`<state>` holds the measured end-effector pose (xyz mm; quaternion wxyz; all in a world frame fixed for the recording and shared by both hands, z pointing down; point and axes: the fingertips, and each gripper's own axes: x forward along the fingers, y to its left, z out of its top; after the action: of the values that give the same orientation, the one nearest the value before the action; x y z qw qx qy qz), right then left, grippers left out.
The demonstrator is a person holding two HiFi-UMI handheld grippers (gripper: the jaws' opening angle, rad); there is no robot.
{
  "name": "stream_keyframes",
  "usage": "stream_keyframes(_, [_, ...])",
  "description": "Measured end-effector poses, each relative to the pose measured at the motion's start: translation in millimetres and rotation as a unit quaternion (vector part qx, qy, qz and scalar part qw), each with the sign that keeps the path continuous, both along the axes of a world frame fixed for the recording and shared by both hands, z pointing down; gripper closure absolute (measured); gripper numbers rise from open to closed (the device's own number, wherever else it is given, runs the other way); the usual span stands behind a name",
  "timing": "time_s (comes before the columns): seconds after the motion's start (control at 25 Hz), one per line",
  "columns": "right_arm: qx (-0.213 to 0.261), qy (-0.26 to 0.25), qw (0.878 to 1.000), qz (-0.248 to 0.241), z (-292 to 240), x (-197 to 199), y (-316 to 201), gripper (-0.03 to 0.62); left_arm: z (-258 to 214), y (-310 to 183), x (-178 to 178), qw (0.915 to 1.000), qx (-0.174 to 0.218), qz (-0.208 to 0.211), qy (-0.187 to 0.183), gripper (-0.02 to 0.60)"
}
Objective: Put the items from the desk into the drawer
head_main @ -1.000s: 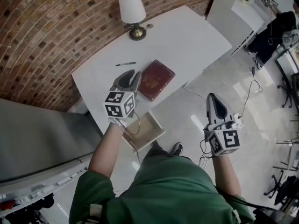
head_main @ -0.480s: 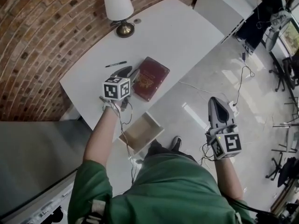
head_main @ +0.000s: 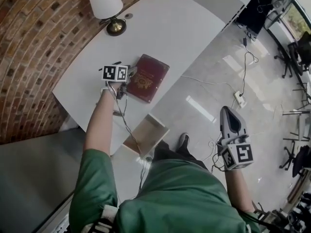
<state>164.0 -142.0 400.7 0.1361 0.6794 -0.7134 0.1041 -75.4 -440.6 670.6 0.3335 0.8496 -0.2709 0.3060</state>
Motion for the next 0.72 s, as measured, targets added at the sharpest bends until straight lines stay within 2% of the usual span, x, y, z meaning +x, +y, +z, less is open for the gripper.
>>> stream_keyframes(0.2, [-0.019,-0.009,1.000,0.017,17.0,3.0,9.9,0.591,18.3,-1.8,8.4,0.9978,-0.051,0.042,-0.003,0.413])
stream_keyframes(0.44, [-0.030,-0.011,0.999,0.023,29.6,-0.5,14.3,0.591,33.0,9.9,18.6,0.9918,-0.084,0.096,-0.013,0.399])
stream_keyframes(0.6, [-0.037,-0.016,0.999,0.022,35.6,-1.5,14.7,0.591,29.9,15.8,25.4,0.9901,-0.101,0.098,0.006,0.453])
stream_keyframes(0.72, [-0.040,-0.021,0.999,0.017,38.8,-3.2,12.5,0.591,24.4,24.2,28.6,0.9866,-0.102,0.127,-0.004,0.471])
